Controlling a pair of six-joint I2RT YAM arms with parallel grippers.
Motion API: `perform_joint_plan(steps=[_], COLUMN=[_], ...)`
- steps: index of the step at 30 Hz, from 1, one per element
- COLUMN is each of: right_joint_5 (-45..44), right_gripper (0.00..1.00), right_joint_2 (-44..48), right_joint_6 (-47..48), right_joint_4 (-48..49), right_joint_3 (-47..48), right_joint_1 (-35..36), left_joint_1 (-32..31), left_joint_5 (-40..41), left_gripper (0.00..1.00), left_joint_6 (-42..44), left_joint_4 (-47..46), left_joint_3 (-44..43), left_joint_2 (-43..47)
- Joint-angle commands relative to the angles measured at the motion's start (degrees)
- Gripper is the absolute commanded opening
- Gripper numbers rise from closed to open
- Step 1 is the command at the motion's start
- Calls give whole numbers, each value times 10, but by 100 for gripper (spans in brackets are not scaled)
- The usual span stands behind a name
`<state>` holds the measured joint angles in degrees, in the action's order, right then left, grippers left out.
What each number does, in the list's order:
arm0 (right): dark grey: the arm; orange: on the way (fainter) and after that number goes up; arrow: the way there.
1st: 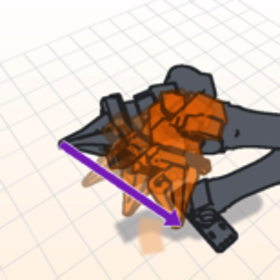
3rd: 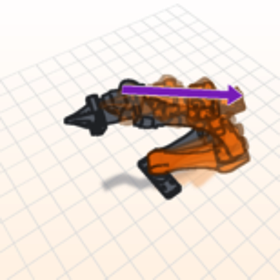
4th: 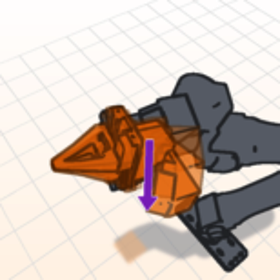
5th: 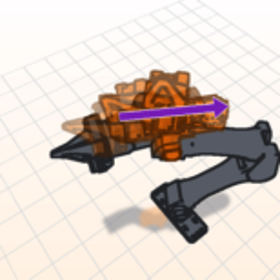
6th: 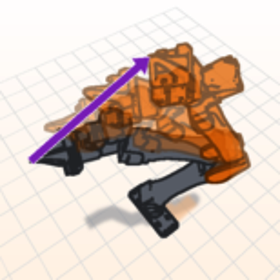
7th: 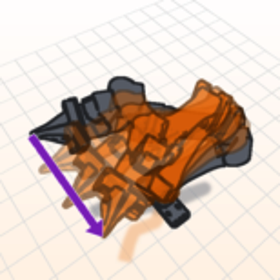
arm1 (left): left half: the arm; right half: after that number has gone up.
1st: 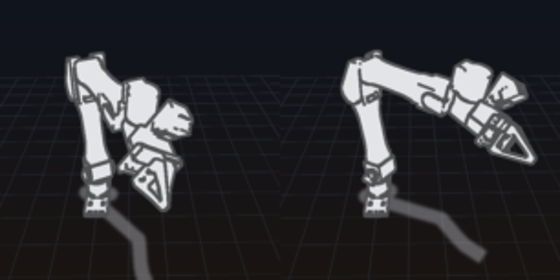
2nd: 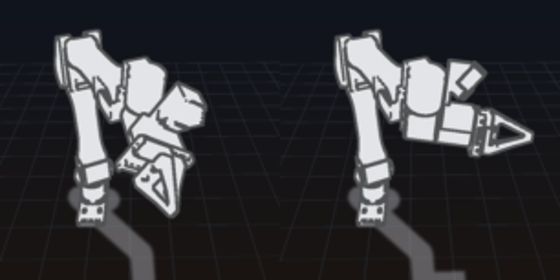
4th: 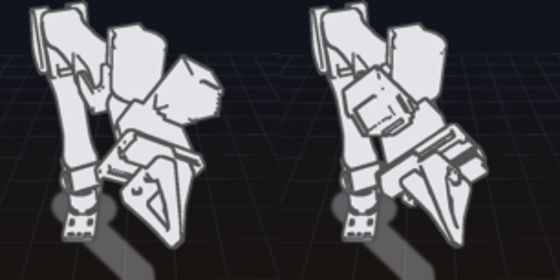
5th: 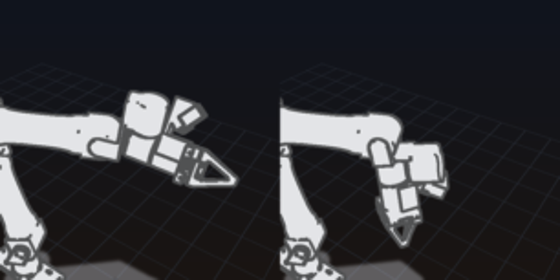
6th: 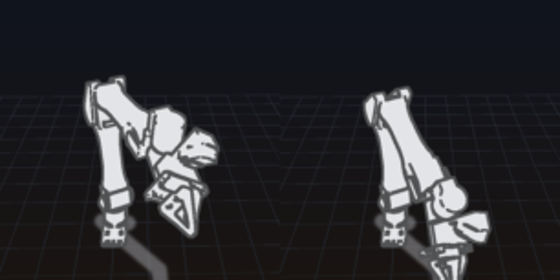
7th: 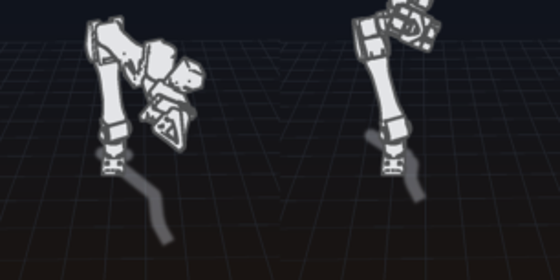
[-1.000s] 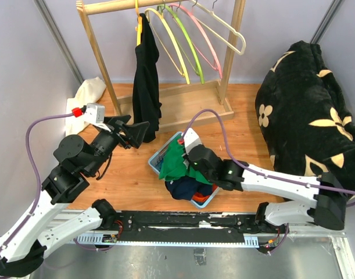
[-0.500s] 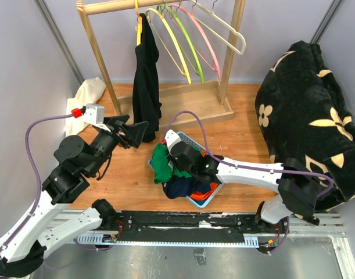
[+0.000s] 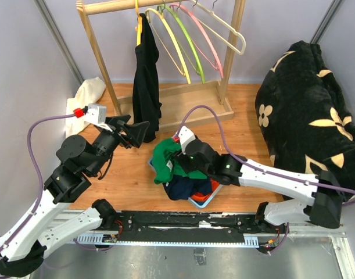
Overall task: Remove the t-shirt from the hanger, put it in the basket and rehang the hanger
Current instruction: Place the T-shirt in the bin.
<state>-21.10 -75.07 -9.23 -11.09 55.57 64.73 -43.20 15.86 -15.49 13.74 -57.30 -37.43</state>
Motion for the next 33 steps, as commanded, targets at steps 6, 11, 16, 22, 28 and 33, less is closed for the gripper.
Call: perform_joint_plan(steps=[6, 11, 16, 22, 28, 33], right_joint_5=[-12, 16, 56, 72, 67, 56], right_gripper=[67, 70, 72, 78, 79, 77], right_joint_2=[140, 191, 146, 48, -40, -102], right_joint_6=[16, 41, 67, 81, 92, 90], right_joint_4=[-100, -44, 24, 55, 79, 100], right_joint_3=[16, 12, 42, 103, 150, 163], right_joint_1=[-10, -10, -10, -10, -11, -25], left_joint_1=[-1, -1, -1, -1, -1, -1], left_joint_5=[6, 7, 10, 16, 28, 32], left_gripper=[81, 81, 81, 81, 81, 81], left_joint_6=[5, 7, 8, 9, 15, 20], left_joint_4=[-27, -30, -31, -27, -23, -20], left_joint_3=[8, 10, 10, 11, 12, 12], left_joint_2=[-4, -4, 1, 10, 24, 30])
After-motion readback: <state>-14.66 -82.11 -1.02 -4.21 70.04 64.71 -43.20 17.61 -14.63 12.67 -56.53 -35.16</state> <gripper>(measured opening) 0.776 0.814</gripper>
